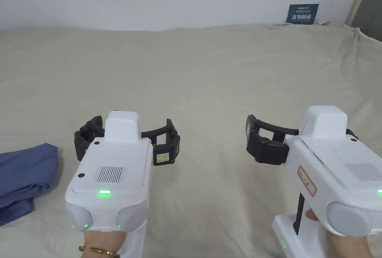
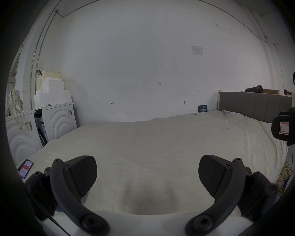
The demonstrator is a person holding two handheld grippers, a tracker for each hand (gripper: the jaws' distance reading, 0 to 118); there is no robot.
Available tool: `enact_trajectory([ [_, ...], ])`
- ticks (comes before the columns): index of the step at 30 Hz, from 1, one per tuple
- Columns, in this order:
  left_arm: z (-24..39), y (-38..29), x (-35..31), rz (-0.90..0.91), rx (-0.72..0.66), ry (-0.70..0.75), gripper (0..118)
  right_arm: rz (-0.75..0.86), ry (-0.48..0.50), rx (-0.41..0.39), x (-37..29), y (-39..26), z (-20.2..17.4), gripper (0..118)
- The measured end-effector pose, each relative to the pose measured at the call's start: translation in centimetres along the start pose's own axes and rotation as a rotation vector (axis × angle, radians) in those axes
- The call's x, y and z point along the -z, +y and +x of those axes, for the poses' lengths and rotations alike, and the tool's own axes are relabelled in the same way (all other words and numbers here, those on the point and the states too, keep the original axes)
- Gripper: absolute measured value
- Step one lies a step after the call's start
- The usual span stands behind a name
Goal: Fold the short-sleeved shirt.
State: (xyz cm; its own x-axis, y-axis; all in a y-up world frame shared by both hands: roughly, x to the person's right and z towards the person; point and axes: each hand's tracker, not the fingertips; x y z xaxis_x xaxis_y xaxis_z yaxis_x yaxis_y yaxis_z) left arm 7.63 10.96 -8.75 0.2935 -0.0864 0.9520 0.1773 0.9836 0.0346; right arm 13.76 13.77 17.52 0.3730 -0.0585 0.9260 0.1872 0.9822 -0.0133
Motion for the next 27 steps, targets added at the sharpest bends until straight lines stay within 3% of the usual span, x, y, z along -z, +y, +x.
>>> enact_trajectory([
  [8, 0.1, 0.0, 0.0, -0.005, 0.002, -0.005, 118, -0.001, 0.001, -0.001, -0.1, 0.2, 0.1, 116],
  [10, 0.1, 0.0, 0.0, -0.005, -0.002, -0.008, 118, -0.052, -0.038, 0.016, 0.1, 0.7, 0.0, 116],
  [13, 0.0, 0.1, -0.2, -0.016, -0.012, -0.007, 118, -0.235, -0.145, 0.062, 0.7, 2.3, 0.0, 117],
  [17, -0.4, -0.9, -1.3, -0.075, -0.055, 0.021, 118, -0.447, -0.208, 0.142, 1.1, 4.0, 0.4, 116],
  [21, -0.8, -3.3, -2.7, -0.161, -0.113, 0.036, 118, -0.499, -0.076, 0.303, -0.3, 4.0, 1.1, 116],
  [23, -0.8, -4.4, -3.3, -0.199, -0.115, 0.037, 118, -0.483, -0.06, 0.357, -1.1, 3.8, 1.1, 116],
  [27, -0.7, -5.8, -4.4, -0.232, -0.125, 0.041, 118, -0.479, -0.115, 0.277, -1.9, 3.9, 0.3, 117],
])
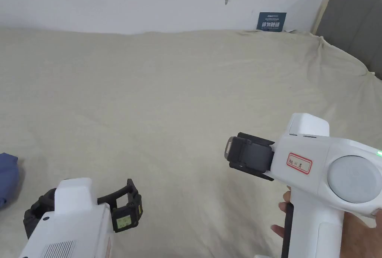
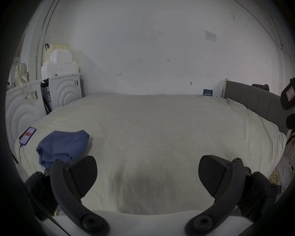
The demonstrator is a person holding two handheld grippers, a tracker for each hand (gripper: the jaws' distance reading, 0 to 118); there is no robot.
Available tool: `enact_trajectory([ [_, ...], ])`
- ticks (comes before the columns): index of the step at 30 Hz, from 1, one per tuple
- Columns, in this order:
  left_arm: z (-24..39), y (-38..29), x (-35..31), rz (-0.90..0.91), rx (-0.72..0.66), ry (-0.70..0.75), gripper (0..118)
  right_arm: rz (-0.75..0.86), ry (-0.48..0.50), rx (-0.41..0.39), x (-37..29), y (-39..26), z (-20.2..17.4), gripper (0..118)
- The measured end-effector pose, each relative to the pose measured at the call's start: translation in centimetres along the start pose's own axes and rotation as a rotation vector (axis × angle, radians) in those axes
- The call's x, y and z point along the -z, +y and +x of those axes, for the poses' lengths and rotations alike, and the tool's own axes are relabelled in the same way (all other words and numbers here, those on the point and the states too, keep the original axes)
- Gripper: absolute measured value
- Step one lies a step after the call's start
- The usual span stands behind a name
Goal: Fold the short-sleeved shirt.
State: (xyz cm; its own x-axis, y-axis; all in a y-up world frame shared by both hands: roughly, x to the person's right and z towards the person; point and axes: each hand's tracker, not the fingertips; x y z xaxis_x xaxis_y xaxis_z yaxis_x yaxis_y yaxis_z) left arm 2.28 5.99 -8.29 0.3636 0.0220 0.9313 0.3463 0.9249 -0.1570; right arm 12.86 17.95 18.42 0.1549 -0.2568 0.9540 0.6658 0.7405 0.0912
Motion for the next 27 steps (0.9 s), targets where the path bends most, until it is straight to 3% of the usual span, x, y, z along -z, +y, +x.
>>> enact_trajectory([
  [4, -0.3, -1.4, -0.5, -0.041, -0.026, 0.008, 118, -0.036, -0.007, -0.096, 0.0, -0.2, -0.3, 117],
  [8, -0.7, -2.5, -0.6, -0.079, -0.046, 0.018, 118, 0.026, -0.001, -0.015, -0.6, -0.9, -0.2, 116],
  [10, -1.1, -2.8, -0.6, -0.094, -0.073, 0.026, 118, 0.038, 0.0, -0.019, -0.9, -1.5, -0.2, 116],
  [14, -1.8, -2.7, 0.1, -0.115, -0.133, 0.033, 118, -0.011, -0.047, -0.151, 0.5, -3.0, -0.6, 116],
  [16, -2.1, -2.6, 0.7, -0.129, -0.169, 0.045, 118, -0.042, -0.056, -0.232, 3.2, -4.1, -0.1, 116],
  [19, -2.5, -2.2, 2.2, -0.203, -0.234, 0.043, 118, -0.01, -0.152, -0.2, 7.2, -5.8, 0.7, 116],
  [21, -3.0, -1.6, 3.9, -0.27, -0.257, 0.023, 118, 0.022, -0.203, -0.264, 10.3, -6.3, 1.1, 117],
  [24, -4.0, -0.3, 8.0, -0.343, -0.264, 0.029, 118, 0.038, -0.206, -0.37, 14.8, -5.6, 1.5, 117],
  [27, -5.4, 1.7, 13.5, -0.347, -0.265, 0.047, 118, 0.02, -0.199, -0.361, 19.4, -3.2, 2.3, 117],
])
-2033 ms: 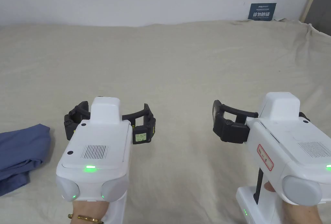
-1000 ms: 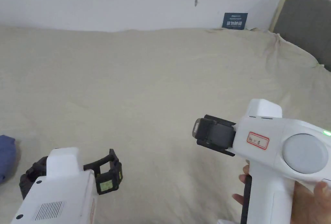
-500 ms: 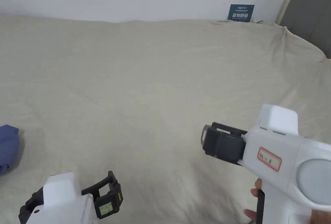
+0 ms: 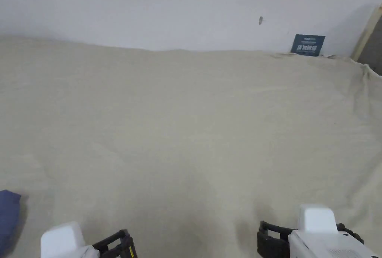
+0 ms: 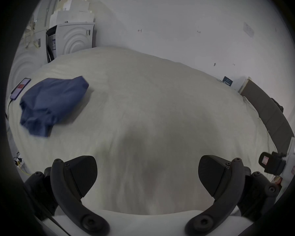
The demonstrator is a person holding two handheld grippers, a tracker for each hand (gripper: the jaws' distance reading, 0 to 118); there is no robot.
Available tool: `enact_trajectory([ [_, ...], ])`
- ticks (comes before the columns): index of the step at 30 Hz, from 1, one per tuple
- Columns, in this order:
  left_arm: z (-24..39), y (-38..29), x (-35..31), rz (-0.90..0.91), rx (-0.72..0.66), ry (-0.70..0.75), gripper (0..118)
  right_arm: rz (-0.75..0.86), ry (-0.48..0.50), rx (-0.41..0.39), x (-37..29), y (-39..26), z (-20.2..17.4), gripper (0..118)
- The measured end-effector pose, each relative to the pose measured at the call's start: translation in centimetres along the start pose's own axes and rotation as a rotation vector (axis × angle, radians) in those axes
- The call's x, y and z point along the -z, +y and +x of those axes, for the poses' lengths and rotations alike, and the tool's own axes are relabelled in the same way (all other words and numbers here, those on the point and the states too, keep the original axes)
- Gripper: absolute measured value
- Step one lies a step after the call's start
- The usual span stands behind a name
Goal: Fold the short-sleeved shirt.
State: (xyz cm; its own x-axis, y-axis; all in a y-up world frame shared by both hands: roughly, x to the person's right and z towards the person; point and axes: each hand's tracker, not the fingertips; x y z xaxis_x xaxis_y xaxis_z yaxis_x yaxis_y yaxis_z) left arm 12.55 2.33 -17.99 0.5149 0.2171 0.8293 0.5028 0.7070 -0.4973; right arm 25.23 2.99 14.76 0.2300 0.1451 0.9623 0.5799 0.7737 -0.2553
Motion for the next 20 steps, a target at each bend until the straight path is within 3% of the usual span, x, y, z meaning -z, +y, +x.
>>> enact_trajectory([
  [4, 0.1, 5.8, 8.2, 0.01, 0.003, 0.06, 118, -0.093, 0.038, 0.126, 7.5, 3.5, 1.8, 117],
  [7, 0.2, 8.9, 13.8, -0.091, 0.024, 0.137, 118, -0.14, -0.024, 0.139, 12.3, 5.2, 2.7, 117],
  [10, -0.2, 9.4, 18.3, -0.208, -0.002, 0.191, 118, -0.123, -0.046, 0.232, 14.9, 4.9, 3.2, 117],
  [11, -0.1, 8.7, 18.9, -0.23, 0.011, 0.205, 118, -0.14, -0.044, 0.248, 15.6, 4.7, 3.2, 117],
  [14, 1.9, 6.9, 17.3, -0.069, 0.109, 0.276, 118, -0.241, -0.02, 0.286, 17.0, 2.9, 3.0, 118],
  [15, 1.6, 6.6, 16.9, -0.068, 0.085, 0.261, 118, -0.184, -0.034, 0.273, 16.4, 3.1, 2.9, 118],
  [20, 0.6, 7.1, 17.0, -0.105, 0.038, 0.216, 118, -0.226, -0.024, 0.269, 16.9, 3.5, 3.1, 118],
])
